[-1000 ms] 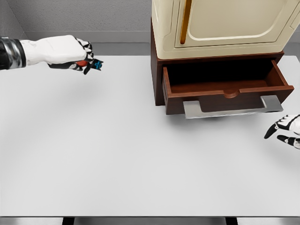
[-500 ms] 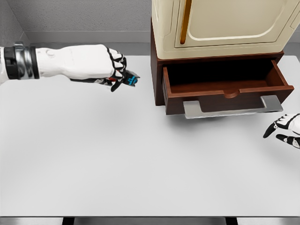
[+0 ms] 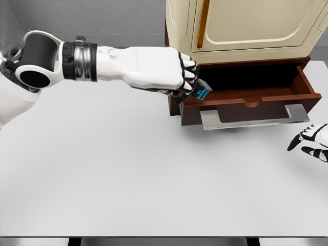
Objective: Put the switch into the drawer with left arm, and close the drawer with right arm
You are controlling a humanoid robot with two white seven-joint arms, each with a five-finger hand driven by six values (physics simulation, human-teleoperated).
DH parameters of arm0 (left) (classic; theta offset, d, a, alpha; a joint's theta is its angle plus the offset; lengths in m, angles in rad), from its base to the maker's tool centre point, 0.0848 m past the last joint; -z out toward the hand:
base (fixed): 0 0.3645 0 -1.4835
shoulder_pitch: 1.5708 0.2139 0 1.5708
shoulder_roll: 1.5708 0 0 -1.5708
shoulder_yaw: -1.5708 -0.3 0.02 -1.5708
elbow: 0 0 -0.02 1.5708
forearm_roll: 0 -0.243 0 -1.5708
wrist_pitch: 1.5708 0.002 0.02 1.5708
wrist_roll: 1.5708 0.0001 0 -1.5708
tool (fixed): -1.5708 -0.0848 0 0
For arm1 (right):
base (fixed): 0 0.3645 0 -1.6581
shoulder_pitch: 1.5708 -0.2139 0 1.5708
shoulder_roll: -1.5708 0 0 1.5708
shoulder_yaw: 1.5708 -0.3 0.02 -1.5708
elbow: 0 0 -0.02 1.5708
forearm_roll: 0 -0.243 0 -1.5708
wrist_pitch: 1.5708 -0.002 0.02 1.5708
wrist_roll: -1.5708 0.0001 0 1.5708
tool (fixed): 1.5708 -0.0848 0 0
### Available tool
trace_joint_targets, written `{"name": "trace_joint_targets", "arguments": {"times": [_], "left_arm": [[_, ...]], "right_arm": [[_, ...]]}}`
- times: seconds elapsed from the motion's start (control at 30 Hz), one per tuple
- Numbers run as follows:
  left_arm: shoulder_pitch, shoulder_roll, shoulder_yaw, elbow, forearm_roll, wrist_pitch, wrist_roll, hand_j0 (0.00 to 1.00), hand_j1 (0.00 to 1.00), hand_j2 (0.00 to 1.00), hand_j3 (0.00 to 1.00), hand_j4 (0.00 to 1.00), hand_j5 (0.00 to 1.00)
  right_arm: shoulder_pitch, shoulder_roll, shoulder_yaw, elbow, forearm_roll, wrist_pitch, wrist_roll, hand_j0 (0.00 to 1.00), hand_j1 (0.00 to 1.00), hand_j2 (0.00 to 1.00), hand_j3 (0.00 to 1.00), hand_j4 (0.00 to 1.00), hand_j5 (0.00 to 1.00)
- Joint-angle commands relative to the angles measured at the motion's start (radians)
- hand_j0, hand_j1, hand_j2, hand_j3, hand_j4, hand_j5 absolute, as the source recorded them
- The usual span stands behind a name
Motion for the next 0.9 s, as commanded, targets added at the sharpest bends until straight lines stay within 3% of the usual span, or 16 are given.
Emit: {"name": "trace_joint_targets", "arguments": {"times": [0.0, 0.1, 0.27, 0.53, 0.7, 0.87], "left_arm": [[-0.002, -0.076, -0.016, 0.027, 0.008, 0.005, 0.002, 0.26, 0.26, 0.26, 0.26, 0.26, 0.26], [-0.009, -0.131, -0.018, 0.084, 0.008, 0.005, 0.002, 0.26, 0.26, 0.26, 0.26, 0.26, 0.26], [-0.066, -0.239, -0.022, 0.306, 0.007, 0.005, 0.002, 0.26, 0.26, 0.26, 0.26, 0.26, 0.26], [-0.069, -0.272, -0.044, 0.334, 0.01, 0.005, 0.002, 0.3, 0.3, 0.3, 0.3, 0.3, 0.3], [-0.071, -0.272, -0.044, 0.382, 0.015, 0.005, 0.002, 0.43, 0.43, 0.43, 0.43, 0.43, 0.43], [-0.071, -0.274, -0.044, 0.389, 0.016, 0.005, 0.002, 0.76, 0.76, 0.76, 0.76, 0.76, 0.76]], "right_arm": [[0.0, -0.001, 0.0, 0.0, -0.007, 0.003, 0.0, 0.51, 0.51, 0.51, 0.51, 0.51, 0.51], [0.0, -0.001, 0.0, 0.0, -0.007, 0.003, 0.0, 0.51, 0.51, 0.51, 0.51, 0.51, 0.51], [0.002, -0.001, 0.0, 0.0, -0.007, 0.003, 0.0, 0.51, 0.51, 0.51, 0.51, 0.51, 0.51], [0.002, -0.001, 0.0, 0.0, -0.007, 0.003, 0.0, 0.52, 0.52, 0.52, 0.52, 0.52, 0.52], [0.002, -0.001, 0.0, 0.0, -0.007, 0.003, 0.0, 0.52, 0.52, 0.52, 0.52, 0.52, 0.52], [0.002, -0.003, 0.0, 0.0, -0.007, 0.003, 0.0, 0.52, 0.52, 0.52, 0.52, 0.52, 0.52]]}}
